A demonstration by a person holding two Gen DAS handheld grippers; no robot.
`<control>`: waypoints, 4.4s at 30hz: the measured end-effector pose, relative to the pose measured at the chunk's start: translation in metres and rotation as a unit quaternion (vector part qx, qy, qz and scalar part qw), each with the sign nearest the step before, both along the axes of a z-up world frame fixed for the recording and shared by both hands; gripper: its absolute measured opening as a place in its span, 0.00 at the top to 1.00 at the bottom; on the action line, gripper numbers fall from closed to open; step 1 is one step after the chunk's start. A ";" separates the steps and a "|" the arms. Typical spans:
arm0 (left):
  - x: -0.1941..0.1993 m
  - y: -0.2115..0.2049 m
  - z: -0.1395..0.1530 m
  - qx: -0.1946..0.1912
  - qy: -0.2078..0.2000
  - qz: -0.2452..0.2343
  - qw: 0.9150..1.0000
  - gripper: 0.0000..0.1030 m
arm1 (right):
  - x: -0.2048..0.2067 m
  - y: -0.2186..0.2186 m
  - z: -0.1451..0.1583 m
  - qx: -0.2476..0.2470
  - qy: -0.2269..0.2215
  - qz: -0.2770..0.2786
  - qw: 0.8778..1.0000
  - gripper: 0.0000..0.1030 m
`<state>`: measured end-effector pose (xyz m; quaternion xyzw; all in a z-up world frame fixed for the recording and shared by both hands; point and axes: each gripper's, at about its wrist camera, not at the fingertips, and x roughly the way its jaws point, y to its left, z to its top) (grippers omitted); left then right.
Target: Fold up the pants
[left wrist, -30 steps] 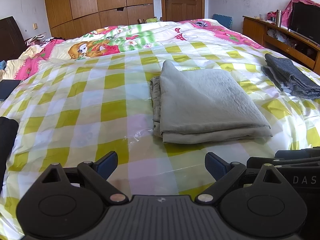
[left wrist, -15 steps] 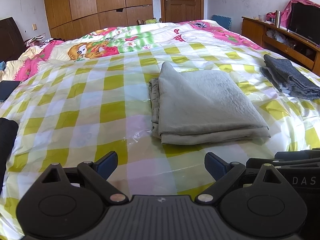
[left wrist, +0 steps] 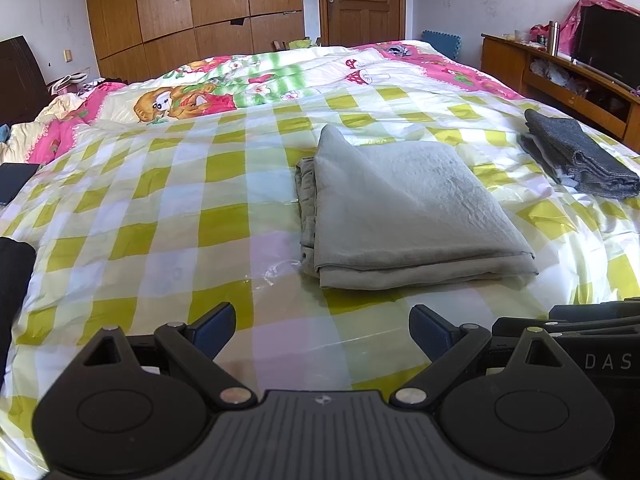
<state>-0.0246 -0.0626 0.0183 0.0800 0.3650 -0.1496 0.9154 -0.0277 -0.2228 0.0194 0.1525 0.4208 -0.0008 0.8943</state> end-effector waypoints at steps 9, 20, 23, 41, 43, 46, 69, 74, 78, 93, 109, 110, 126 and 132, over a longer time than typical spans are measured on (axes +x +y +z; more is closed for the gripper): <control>-0.001 0.000 0.001 0.000 -0.001 -0.001 1.000 0.00 | -0.004 0.004 0.001 -0.001 -0.001 -0.001 1.000 0.36; -0.002 -0.001 0.003 -0.001 -0.003 -0.002 1.000 0.00 | -0.004 0.003 0.002 0.000 -0.001 -0.001 1.000 0.36; -0.002 -0.001 0.003 0.000 -0.003 -0.002 1.000 0.00 | -0.004 0.003 0.002 0.000 -0.001 -0.001 1.000 0.36; -0.003 -0.002 0.003 0.002 -0.002 -0.002 1.000 0.00 | -0.007 0.008 0.004 -0.002 -0.002 0.000 1.000 0.36; -0.003 -0.002 0.003 0.002 -0.002 -0.002 1.000 0.00 | -0.007 0.007 0.004 -0.002 -0.003 0.000 1.000 0.36; -0.003 -0.001 0.003 0.001 -0.001 -0.002 1.000 0.00 | -0.007 0.008 0.005 -0.004 -0.003 -0.001 1.000 0.36; -0.004 -0.001 0.004 0.001 -0.008 -0.005 1.000 0.01 | -0.006 0.006 0.004 -0.002 -0.003 -0.002 1.000 0.34; -0.004 -0.001 0.004 0.001 -0.008 -0.005 1.000 0.01 | -0.007 0.006 0.004 -0.003 -0.003 -0.002 1.000 0.34; -0.004 -0.001 0.004 0.001 -0.007 -0.005 1.000 0.01 | -0.007 0.007 0.004 -0.003 -0.003 -0.002 1.000 0.34; -0.005 0.000 0.004 0.001 -0.008 -0.005 1.000 0.02 | -0.007 0.007 0.005 -0.003 -0.003 -0.002 1.000 0.34; -0.006 -0.001 0.004 0.001 -0.010 -0.006 1.000 0.02 | -0.008 0.007 0.005 -0.003 -0.004 -0.003 1.000 0.34; -0.006 -0.001 0.004 0.001 -0.010 -0.006 1.000 0.02 | -0.008 0.007 0.004 -0.003 -0.004 -0.003 1.000 0.34; -0.009 -0.002 0.008 0.006 -0.020 -0.011 1.000 0.05 | -0.008 0.007 0.005 -0.003 -0.004 -0.002 1.000 0.34; -0.010 -0.001 0.008 0.007 -0.024 -0.012 1.000 0.05 | -0.009 0.007 0.006 -0.004 -0.004 -0.002 1.000 0.34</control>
